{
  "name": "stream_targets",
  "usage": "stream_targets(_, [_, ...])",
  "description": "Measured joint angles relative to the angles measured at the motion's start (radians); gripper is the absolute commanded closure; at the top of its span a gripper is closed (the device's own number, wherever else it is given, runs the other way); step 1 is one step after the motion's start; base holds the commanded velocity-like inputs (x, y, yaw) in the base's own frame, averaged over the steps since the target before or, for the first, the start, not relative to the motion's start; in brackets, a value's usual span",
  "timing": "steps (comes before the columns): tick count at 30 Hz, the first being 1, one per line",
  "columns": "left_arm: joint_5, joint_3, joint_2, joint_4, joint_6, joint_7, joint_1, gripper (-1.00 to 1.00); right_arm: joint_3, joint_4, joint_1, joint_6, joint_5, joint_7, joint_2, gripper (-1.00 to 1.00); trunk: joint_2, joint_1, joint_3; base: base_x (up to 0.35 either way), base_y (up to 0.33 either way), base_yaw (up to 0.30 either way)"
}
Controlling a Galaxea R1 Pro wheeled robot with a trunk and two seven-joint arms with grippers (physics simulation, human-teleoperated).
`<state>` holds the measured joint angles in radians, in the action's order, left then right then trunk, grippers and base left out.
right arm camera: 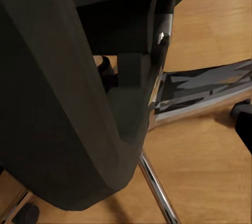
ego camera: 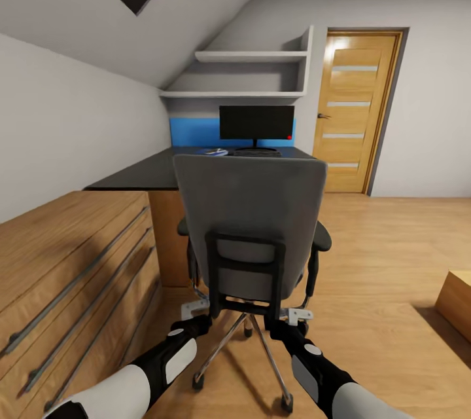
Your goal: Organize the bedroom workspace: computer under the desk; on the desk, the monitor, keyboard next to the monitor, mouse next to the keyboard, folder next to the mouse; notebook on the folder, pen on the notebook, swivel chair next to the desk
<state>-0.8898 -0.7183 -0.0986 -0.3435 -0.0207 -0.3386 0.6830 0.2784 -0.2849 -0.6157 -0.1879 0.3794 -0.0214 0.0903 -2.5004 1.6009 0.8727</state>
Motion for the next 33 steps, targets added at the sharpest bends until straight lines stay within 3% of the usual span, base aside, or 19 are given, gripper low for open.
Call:
stream_targets(12, [0.001, -0.005, 0.000, -0.001, -0.001, 0.003, 0.000, -1.00, -0.003, 0.000, 0.000, -0.001, 0.000, -0.001, 0.001, -1.00, 0.000, 0.001, 0.000, 0.173, -0.137, 0.000])
stream_targets(26, [0.001, -0.005, -0.002, -0.001, -0.002, 0.003, 0.000, -1.00, -0.002, 0.000, 0.000, -0.001, 0.000, -0.001, 0.001, -1.00, 0.000, 0.001, 0.000, -0.136, -0.019, 0.000])
stream_targets(33, [0.001, -0.008, -0.002, -0.001, -0.002, 0.005, 0.000, -1.00, -0.002, 0.000, 0.000, -0.001, 0.000, -0.001, 0.002, -1.00, 0.000, 0.001, 0.000, -0.008, -0.207, 0.000])
